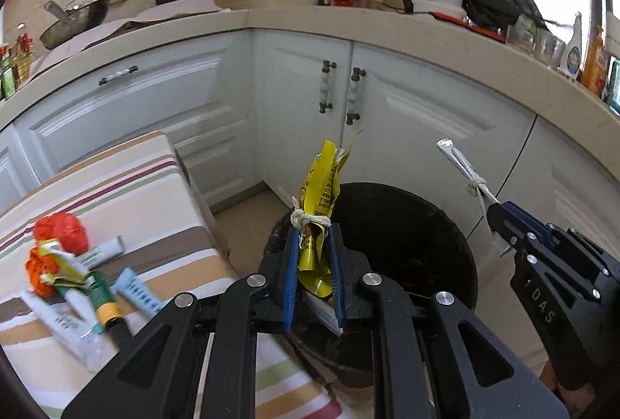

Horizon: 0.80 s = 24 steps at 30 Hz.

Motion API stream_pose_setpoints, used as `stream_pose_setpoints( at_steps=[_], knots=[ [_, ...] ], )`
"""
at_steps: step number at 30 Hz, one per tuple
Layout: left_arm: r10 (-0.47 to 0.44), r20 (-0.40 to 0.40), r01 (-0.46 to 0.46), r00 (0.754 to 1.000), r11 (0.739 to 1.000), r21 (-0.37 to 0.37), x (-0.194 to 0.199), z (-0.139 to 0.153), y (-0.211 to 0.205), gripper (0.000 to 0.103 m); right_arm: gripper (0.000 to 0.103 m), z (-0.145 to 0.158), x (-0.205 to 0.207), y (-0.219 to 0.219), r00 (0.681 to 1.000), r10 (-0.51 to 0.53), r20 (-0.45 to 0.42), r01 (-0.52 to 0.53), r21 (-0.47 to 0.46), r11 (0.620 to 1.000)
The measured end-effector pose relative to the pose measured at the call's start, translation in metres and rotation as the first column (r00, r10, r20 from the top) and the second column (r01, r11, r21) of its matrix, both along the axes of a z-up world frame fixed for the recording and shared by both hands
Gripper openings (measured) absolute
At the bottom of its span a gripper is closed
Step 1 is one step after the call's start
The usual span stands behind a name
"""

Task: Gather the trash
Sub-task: 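Carry both items over the black bin and open both grippers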

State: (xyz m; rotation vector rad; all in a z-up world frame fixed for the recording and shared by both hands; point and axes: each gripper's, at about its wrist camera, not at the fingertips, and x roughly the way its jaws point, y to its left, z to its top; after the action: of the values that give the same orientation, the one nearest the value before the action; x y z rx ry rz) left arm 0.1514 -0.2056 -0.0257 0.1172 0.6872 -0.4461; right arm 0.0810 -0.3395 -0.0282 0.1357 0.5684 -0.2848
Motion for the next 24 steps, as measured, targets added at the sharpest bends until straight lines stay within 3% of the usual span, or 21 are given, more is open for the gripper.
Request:
stream_pose_setpoints(
  at_steps=[4, 6, 8, 11, 20, 24],
  knots=[
    [-0.003, -0.016, 0.003, 1.0, 1.0, 0.004, 0.009, -0.004, -0.011, 0.016, 0.013, -0.01, 0.01, -0.01, 1.0, -0.015, -0.017, 0.016, 0.01, 1.0],
    [-0.01, -0.026, 0.011, 1.0, 1.0, 0.017, 0.013, -0.007, -0.017, 0.023, 0.018, -0.016, 0.015, -0.014, 0.999, -0.018, -0.03, 0.018, 0.019, 1.0],
    [-0.001, -0.034, 0.002, 0.999, 1.0, 0.024, 0.015, -0.01, -0.019, 0.04, 0.025, -0.019, 0.018, -0.017, 0.999, -0.028, -0.032, 0.029, 0.035, 0.999],
    [0.015, -0.034, -0.015, 0.999, 1.0, 0.014, 0.016, -0.01, -0.017, 0.05, 0.027, -0.02, 0.019, -0.019, 0.999, -0.037, -0.033, 0.038, 0.035, 0.999],
    [0.058, -0.024, -0.057, 0.998, 0.998, 0.026, 0.015, -0.005, -0.001, 0.062, 0.029, -0.014, 0.021, -0.003, 1.0, -0.011, -0.024, 0.012, 0.037, 0.999],
    [0.097, -0.02, -0.096, 0.995, 0.995, 0.024, 0.01, 0.0, 0.02, 0.064, 0.036, -0.008, 0.021, 0.012, 1.0, 0.019, -0.014, -0.018, 0.042, 0.999]
  ],
)
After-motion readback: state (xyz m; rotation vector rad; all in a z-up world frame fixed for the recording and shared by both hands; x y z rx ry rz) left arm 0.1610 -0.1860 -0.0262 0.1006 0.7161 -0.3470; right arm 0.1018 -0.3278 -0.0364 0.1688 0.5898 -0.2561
